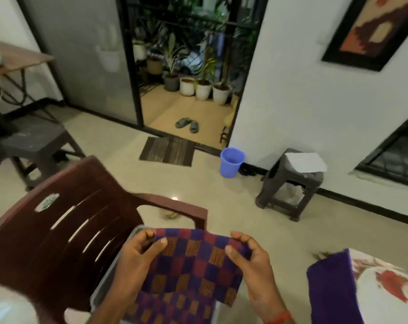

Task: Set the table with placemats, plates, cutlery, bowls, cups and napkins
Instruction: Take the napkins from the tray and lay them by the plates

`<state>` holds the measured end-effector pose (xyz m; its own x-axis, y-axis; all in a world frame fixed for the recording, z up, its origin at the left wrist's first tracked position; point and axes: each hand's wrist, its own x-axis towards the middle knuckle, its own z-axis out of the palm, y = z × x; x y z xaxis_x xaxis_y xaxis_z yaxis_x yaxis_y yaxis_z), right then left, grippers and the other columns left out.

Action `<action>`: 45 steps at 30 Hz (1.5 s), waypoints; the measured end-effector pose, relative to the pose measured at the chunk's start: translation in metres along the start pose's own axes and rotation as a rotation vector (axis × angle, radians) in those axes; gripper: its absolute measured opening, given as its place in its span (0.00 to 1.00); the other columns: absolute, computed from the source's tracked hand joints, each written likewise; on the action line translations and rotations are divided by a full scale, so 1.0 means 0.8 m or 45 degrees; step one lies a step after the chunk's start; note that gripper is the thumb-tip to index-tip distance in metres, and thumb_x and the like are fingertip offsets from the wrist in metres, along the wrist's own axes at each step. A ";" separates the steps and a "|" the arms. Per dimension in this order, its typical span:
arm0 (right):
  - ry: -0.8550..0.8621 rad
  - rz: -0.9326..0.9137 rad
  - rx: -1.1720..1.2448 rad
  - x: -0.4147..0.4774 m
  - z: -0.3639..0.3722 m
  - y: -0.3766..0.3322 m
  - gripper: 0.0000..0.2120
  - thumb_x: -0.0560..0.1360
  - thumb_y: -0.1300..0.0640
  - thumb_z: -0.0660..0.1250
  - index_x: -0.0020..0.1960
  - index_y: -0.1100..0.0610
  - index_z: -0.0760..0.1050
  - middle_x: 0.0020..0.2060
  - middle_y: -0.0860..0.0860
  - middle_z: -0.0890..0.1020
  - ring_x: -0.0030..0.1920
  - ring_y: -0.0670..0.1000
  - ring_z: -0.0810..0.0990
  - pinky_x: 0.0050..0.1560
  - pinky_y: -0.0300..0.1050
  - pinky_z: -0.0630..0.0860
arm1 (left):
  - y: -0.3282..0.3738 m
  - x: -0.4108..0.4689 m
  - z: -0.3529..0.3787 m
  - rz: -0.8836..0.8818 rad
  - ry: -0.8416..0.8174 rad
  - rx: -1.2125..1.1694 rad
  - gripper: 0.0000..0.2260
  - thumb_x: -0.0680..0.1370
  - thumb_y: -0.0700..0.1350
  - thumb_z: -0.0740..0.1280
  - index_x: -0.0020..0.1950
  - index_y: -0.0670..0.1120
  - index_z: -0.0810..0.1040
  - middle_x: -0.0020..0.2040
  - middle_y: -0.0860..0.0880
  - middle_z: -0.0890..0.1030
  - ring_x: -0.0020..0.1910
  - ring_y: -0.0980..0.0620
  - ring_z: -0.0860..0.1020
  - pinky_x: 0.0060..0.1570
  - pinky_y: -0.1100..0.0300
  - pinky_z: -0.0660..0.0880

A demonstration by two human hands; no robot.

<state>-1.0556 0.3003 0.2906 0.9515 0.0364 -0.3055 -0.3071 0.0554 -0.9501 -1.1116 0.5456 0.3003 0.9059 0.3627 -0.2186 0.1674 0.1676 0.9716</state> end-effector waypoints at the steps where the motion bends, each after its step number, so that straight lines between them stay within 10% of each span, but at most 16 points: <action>1: 0.003 -0.032 -0.103 -0.009 -0.016 -0.008 0.18 0.70 0.66 0.78 0.57 0.54 0.80 0.50 0.54 0.86 0.46 0.50 0.86 0.42 0.45 0.83 | 0.004 -0.005 0.010 0.019 -0.020 0.058 0.05 0.78 0.35 0.70 0.53 0.41 0.83 0.47 0.42 0.87 0.49 0.39 0.85 0.48 0.48 0.84; 8: 0.200 -0.319 -0.636 -0.059 -0.112 -0.061 0.18 0.68 0.61 0.80 0.54 0.50 0.80 0.46 0.44 0.84 0.45 0.42 0.82 0.43 0.36 0.80 | 0.026 -0.011 0.073 0.225 -0.303 -0.003 0.17 0.67 0.48 0.81 0.51 0.43 0.83 0.70 0.54 0.78 0.65 0.51 0.80 0.58 0.45 0.81; 11: 0.230 -0.386 -0.692 -0.076 -0.147 -0.078 0.10 0.70 0.57 0.79 0.46 0.48 0.80 0.40 0.45 0.84 0.42 0.47 0.83 0.41 0.42 0.80 | 0.037 -0.014 0.103 0.242 -0.465 -0.148 0.18 0.71 0.42 0.74 0.57 0.34 0.81 0.62 0.47 0.84 0.62 0.45 0.82 0.54 0.52 0.83; 17: 0.419 -0.485 -0.476 -0.088 -0.210 -0.091 0.11 0.67 0.46 0.79 0.45 0.47 0.82 0.51 0.47 0.81 0.51 0.42 0.79 0.49 0.30 0.74 | 0.048 -0.015 0.164 0.317 -0.509 -0.094 0.15 0.76 0.34 0.68 0.57 0.52 0.83 0.51 0.44 0.86 0.53 0.42 0.84 0.45 0.56 0.84; 21: 0.453 -0.432 -0.080 -0.083 -0.229 -0.080 0.17 0.68 0.41 0.78 0.52 0.49 0.82 0.50 0.51 0.86 0.52 0.55 0.84 0.52 0.54 0.82 | 0.052 -0.020 0.207 0.138 -0.682 -0.249 0.27 0.76 0.35 0.67 0.72 0.55 0.74 0.50 0.45 0.84 0.51 0.49 0.84 0.45 0.52 0.84; 28: 0.467 -0.244 -0.023 -0.060 -0.260 -0.076 0.06 0.79 0.49 0.68 0.54 0.49 0.76 0.42 0.43 0.87 0.44 0.47 0.86 0.40 0.41 0.83 | 0.008 -0.031 0.301 -0.635 -0.547 -0.273 0.16 0.72 0.44 0.74 0.59 0.42 0.84 0.56 0.37 0.85 0.53 0.39 0.85 0.45 0.45 0.84; 36: 0.350 0.105 0.086 -0.023 -0.354 -0.046 0.17 0.73 0.54 0.76 0.60 0.55 0.79 0.50 0.52 0.87 0.52 0.55 0.86 0.56 0.62 0.82 | -0.024 -0.026 0.379 -0.817 -0.467 -0.213 0.19 0.73 0.50 0.74 0.61 0.45 0.82 0.55 0.41 0.86 0.52 0.39 0.85 0.51 0.41 0.80; 45: 0.591 -0.377 -0.410 -0.017 -0.353 -0.043 0.10 0.80 0.49 0.67 0.61 0.45 0.79 0.51 0.36 0.83 0.53 0.40 0.82 0.51 0.33 0.79 | -0.023 -0.048 0.448 -0.810 -0.512 -0.363 0.17 0.80 0.50 0.68 0.65 0.43 0.80 0.56 0.41 0.86 0.50 0.42 0.85 0.44 0.48 0.83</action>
<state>-1.0526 0.0164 0.3094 0.9261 -0.3744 0.0457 -0.0780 -0.3087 -0.9480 -1.0103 0.1999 0.3232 0.7500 -0.2300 -0.6201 0.6421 0.4780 0.5994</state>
